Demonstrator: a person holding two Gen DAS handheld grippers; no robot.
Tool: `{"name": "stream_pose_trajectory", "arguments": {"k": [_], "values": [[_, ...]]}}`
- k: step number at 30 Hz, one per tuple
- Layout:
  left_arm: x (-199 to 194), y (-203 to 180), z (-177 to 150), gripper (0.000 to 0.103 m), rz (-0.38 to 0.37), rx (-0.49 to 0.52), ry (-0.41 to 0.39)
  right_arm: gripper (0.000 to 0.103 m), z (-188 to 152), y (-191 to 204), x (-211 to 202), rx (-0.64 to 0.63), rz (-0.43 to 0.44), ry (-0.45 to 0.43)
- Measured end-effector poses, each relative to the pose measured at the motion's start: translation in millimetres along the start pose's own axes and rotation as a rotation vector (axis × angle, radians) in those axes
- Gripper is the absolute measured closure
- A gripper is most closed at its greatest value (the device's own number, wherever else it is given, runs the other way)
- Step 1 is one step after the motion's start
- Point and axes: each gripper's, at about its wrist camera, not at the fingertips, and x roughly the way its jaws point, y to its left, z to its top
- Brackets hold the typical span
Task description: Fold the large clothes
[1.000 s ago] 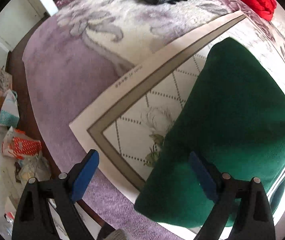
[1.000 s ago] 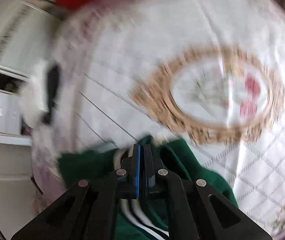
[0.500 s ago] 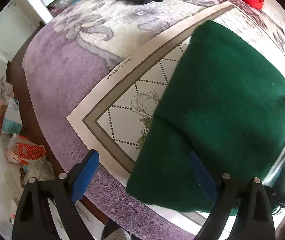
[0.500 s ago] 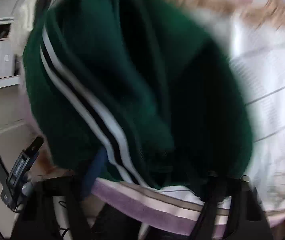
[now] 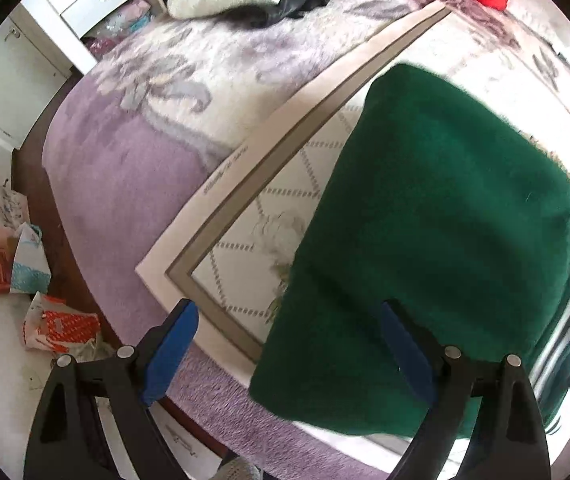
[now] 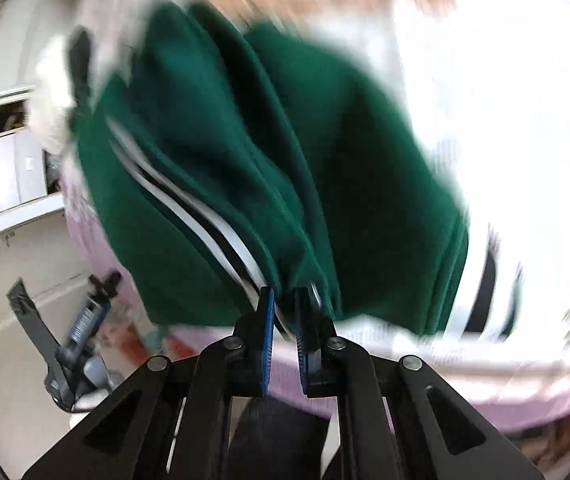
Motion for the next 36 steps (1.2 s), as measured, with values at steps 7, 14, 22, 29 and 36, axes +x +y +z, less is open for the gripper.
{"name": "stream_pose_trajectory", "arguments": {"k": [7,14,22,29,36], "values": [[-10.1,-18.1,37.3,0.01,0.021,0.002,-0.074,0.03,84.9,53.4,-14.2,-0.139,0.054,-0.191],[-23.2,-22.5,53.5,0.01,0.003,0.021,-0.122,0.1,104.3,74.4,-24.0,-0.073,0.091,-0.197],[-8.3,-10.6,45.4,0.01,-0.013,-0.041,-0.056,0.099,118.1,-20.1,-19.9,0.214,-0.093,-0.229],[0.0,-32.6,24.9,0.01,-0.054,0.012,0.009,0.03,74.9,-53.7,-60.3,0.165,-0.105,-0.228],[-18.7,-135.0,9.4,0.01,-0.203,0.302,0.027,0.03,26.6,-126.1,-37.2,0.288,-0.135,-0.183]]}}
